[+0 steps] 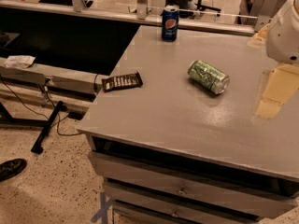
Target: Place green can upright
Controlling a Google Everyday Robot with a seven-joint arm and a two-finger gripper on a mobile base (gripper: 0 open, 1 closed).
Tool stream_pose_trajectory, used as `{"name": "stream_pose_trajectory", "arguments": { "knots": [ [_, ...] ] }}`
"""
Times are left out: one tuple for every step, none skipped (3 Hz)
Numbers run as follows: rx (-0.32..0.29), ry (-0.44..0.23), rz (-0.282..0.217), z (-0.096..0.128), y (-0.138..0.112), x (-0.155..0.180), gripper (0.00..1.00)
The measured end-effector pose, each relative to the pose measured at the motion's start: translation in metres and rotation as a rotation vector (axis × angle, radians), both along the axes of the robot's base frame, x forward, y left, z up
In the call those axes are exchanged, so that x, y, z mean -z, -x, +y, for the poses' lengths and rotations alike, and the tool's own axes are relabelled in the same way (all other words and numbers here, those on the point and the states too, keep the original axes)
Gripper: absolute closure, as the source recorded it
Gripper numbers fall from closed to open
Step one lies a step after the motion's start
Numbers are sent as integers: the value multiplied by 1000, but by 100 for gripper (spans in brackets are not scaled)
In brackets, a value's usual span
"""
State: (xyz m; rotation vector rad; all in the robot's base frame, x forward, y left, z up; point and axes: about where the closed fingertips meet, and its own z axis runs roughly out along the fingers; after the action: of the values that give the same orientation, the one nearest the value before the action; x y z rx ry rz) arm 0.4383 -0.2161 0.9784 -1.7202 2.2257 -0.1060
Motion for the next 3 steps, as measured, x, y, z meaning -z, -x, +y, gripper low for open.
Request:
{"name": "stream_pose_trajectory", "arguments": {
  "knots": [
    [0, 0, 0, 0, 0, 0, 0],
    [40, -53, -25, 1, -28, 7, 0],
    [123, -87, -55, 3, -85, 23, 0]
  ]
}}
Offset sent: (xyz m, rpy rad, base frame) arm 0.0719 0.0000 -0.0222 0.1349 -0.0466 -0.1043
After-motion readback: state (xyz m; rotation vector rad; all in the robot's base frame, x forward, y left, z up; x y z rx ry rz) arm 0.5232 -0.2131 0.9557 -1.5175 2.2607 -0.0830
